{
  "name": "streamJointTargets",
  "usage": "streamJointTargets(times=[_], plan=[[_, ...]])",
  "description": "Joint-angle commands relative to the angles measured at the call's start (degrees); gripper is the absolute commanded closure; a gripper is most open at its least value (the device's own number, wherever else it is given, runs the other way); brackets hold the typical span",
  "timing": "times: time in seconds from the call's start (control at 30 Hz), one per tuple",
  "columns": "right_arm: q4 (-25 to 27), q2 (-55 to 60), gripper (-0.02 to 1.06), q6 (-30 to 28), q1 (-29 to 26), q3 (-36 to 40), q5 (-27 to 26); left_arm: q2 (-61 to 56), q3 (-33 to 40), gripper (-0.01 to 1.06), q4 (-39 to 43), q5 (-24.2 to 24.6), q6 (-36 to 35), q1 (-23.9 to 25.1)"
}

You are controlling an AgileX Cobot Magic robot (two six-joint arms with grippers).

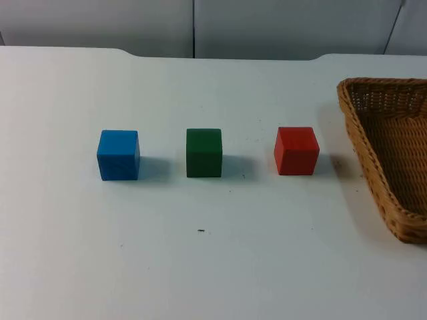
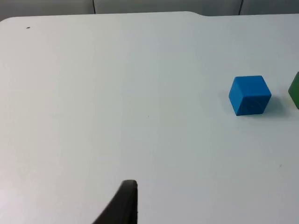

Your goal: Pick up the basket with the left hand and place the blue cube into the basket with the right hand.

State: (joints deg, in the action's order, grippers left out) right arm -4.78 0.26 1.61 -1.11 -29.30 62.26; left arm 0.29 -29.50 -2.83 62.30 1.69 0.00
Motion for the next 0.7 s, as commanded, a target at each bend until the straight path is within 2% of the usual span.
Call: streamJointTargets(times=[0.0, 0.17, 0.4, 0.5, 0.6, 0.67], plan=[[0.1, -0.3, 0.00, -0.4, -0.4, 0.2, -0.6, -0.3, 0.1, 0.00, -0.6, -0.8, -0.3, 0.0], [0.6, 3.4, 0.00, -0.4, -0.4, -1.0, -0.7, -0.3, -1.7, 0.00, -4.0, -2.5, -0.4, 0.0], [0.6, 7.0, 0.00, -0.4, -0.4, -2.2, -1.2, 12.8, -8.3, 0.00, -11.3, -6.7, -0.1, 0.0], [0.6, 7.0, 0.00, -0.4, -0.4, -2.2, -1.9, 17.8, -10.0, 0.00, -14.5, -8.7, 3.0, 0.0], [0.6, 7.0, 0.00, -0.4, -0.4, -2.2, -1.9, 27.0, -12.1, 0.00, -22.7, -11.8, 9.4, 0.0], [0.6, 7.0, 0.00, -0.4, -0.4, -2.2, -1.9, 29.3, -12.4, 0.00, -25.1, -12.3, 11.8, 0.0]])
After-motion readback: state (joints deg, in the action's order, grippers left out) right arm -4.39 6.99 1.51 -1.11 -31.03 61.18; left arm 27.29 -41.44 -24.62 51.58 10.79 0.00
